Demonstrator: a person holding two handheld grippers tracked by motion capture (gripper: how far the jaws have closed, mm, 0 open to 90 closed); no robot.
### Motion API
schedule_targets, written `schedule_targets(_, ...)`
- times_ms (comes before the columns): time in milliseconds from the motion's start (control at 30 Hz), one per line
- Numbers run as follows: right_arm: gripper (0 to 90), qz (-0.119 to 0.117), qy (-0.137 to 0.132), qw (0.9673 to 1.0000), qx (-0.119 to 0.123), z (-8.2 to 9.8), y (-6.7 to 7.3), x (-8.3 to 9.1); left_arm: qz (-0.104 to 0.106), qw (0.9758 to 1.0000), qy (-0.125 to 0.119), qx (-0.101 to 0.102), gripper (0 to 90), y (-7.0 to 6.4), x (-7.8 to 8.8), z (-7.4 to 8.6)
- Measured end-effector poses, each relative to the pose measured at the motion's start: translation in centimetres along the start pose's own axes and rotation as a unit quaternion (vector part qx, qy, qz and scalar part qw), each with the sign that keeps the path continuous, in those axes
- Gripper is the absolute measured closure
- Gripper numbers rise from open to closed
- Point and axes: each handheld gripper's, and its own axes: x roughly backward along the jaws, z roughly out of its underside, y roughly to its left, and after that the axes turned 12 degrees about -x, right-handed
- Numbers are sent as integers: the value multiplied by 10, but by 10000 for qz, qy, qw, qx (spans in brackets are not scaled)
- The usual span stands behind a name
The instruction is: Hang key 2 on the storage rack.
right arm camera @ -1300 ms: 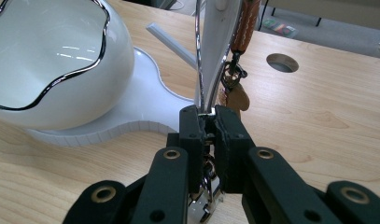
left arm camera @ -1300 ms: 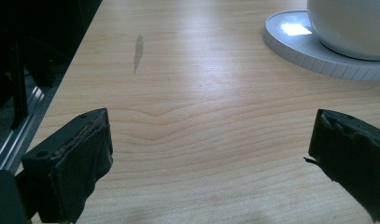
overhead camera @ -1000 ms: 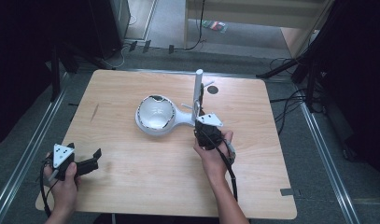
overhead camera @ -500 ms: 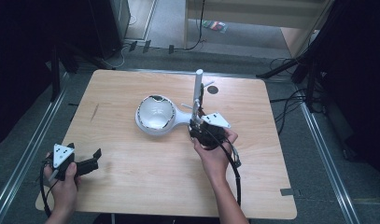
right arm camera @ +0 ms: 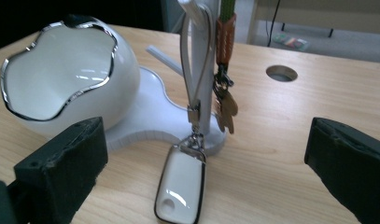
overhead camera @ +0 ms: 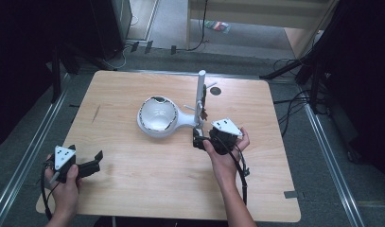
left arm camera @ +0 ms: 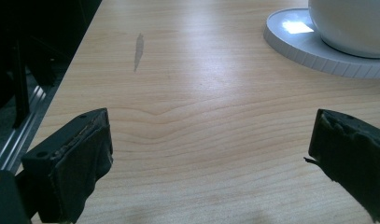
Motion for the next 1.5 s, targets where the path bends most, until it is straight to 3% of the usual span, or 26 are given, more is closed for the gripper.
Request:
schedule_targets(167,0,153,79,9998,117,2,-2,5,5,10000,4,2,0,0,0,0)
schedule_targets(367,0,177,62,9997,136,3,-8,11,7,10000,15,9,0,0,0,0)
schedule_targets(1100,0,417,230,9989,-40,17,-42,25,-10,10000,22,6,0,0,0,0)
schedule_targets(1367,0,525,220,9983,-78,20,-52,31,-17,10000,5,3,0,0,0,0)
schedule_targets(1500,0,577,91,9983,-56,22,-58,37,-23,10000,14,-1,0,0,0,0)
